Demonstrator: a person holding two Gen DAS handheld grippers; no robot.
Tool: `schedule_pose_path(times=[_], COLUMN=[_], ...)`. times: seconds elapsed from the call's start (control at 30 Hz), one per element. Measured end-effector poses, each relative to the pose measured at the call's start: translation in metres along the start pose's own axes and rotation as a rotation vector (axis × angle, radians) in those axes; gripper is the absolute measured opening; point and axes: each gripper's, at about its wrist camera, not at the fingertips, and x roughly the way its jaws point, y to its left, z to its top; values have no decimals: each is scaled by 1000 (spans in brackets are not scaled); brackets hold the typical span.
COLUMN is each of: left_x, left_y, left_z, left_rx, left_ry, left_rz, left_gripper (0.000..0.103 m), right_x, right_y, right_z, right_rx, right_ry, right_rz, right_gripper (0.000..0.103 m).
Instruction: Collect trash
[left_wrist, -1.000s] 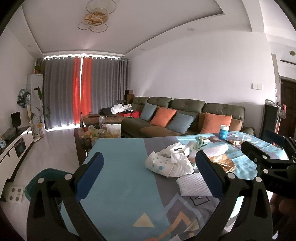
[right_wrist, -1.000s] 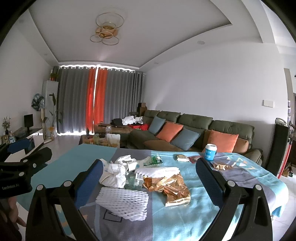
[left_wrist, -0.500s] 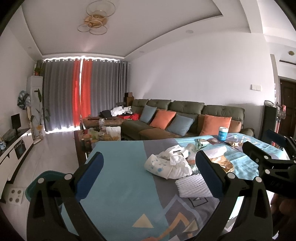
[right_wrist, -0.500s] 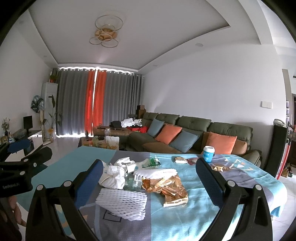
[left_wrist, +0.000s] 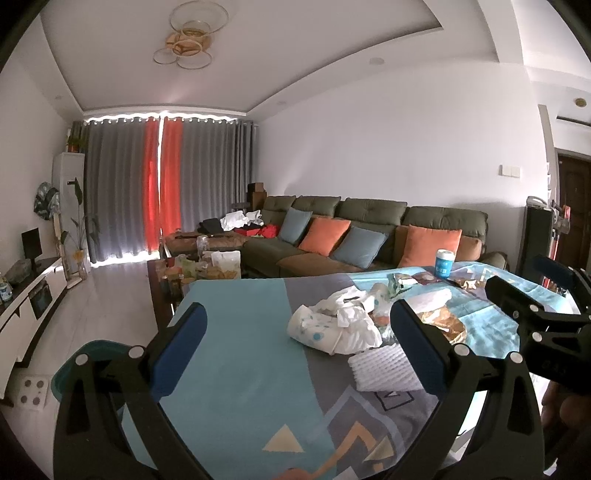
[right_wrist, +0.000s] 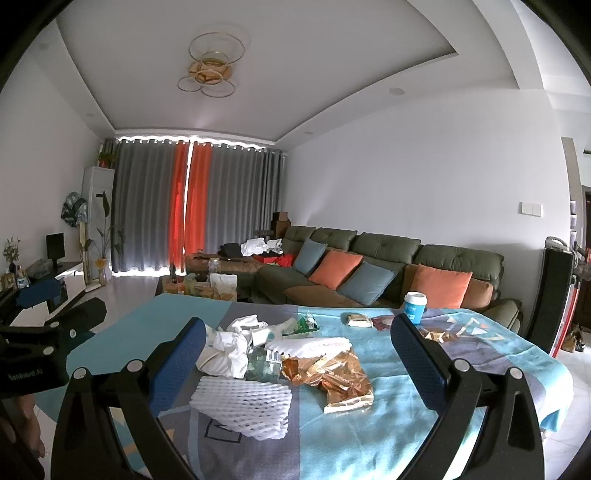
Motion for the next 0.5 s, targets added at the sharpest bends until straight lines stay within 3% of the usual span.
schedule_pose_path(times=[0.5], left_x=[1], left_y=[11], left_z=[0], left_rx=[-40], left_ry=[27], left_rz=[-11], left_gripper=[98], right_x=[3], right_y=[4], right_z=[-3], right_rx=[-1], right_ry=[7], right_rz=[19], right_gripper=[97])
